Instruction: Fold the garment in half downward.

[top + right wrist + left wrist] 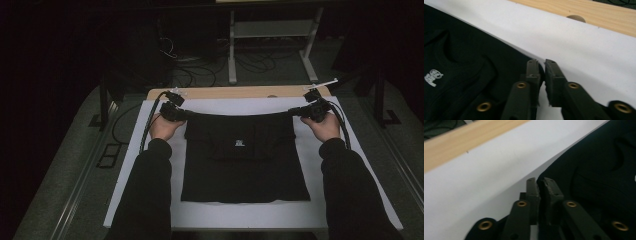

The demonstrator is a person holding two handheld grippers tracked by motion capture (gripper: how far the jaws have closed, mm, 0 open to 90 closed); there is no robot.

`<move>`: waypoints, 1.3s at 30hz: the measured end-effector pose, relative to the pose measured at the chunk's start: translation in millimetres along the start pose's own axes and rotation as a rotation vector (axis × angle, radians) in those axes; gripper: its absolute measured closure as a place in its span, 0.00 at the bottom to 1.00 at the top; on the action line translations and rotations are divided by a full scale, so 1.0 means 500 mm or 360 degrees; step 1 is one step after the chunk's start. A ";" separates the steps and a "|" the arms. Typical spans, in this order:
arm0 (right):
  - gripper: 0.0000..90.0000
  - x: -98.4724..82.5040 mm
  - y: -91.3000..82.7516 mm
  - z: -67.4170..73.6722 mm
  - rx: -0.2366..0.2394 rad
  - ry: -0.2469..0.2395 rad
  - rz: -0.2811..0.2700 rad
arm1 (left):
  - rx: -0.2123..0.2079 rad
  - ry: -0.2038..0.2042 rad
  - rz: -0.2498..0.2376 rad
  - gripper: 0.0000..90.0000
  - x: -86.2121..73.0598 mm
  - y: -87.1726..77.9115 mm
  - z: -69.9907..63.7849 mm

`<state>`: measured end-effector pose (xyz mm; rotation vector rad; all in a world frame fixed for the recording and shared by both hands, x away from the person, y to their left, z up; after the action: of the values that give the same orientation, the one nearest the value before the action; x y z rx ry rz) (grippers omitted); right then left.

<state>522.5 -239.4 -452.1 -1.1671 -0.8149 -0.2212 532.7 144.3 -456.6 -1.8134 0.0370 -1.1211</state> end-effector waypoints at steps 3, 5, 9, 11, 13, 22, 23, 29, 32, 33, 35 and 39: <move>0.82 -0.005 0.006 -0.002 -0.0011 0.0001 0.0018 | 0.0010 -0.0016 0.0023 0.81 -0.014 0.011 0.003; 0.79 -0.008 0.008 -0.003 -0.0021 0.0004 0.0026 | -0.0013 -0.0039 0.0028 0.75 -0.021 0.015 0.004; 0.73 -0.013 0.012 -0.008 -0.0031 0.0016 0.0019 | -0.0044 -0.0086 0.0016 0.62 -0.023 0.012 0.007; 0.68 -0.014 0.012 -0.009 -0.0023 0.0025 0.0018 | -0.0027 -0.0095 -0.0010 0.52 -0.019 0.008 0.008; 0.62 -0.014 0.013 -0.009 -0.0020 0.0031 0.0005 | -0.0048 -0.0106 -0.0039 0.46 -0.014 0.003 0.005; 0.30 -0.005 0.009 0.009 0.0077 0.0008 -0.0049 | -0.0218 -0.0136 -0.0085 0.17 0.000 0.003 -0.028; 0.28 -0.002 0.007 0.012 0.0080 0.0000 -0.0062 | -0.0237 -0.0137 -0.0099 0.14 0.003 0.005 -0.033; 0.03 0.016 -0.006 0.028 0.0098 -0.0001 -0.0145 | -0.0301 -0.0103 -0.0109 0.00 0.010 0.007 -0.054; 0.00 0.019 -0.010 0.033 0.0094 -0.0009 -0.0156 | -0.0308 -0.0075 -0.0120 0.00 0.014 0.005 -0.062; 0.00 0.019 -0.011 0.035 0.0107 -0.0011 -0.0154 | -0.0307 -0.0067 -0.0129 0.00 0.017 0.004 -0.065; 0.00 0.020 -0.014 0.038 0.0121 -0.0019 -0.0158 | -0.0302 -0.0051 -0.0142 0.00 0.021 0.001 -0.068; 0.00 0.021 -0.019 0.044 0.0144 -0.0022 -0.0163 | -0.0302 -0.0034 -0.0180 0.00 0.030 -0.007 -0.075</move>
<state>514.9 -221.5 -434.8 -1.0445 -0.8893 -0.2584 513.6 113.1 -439.8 -2.0168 0.0297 -1.2113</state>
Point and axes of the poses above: each handheld gripper's, and its own axes: y roughly forward along the jaws, x roughly out of its top, z roughly to its left, the point moved 9 cm from there along y, roughly forward along the jaws, and after that the axes turned 3 degrees about -x, right-handed, at the moved point
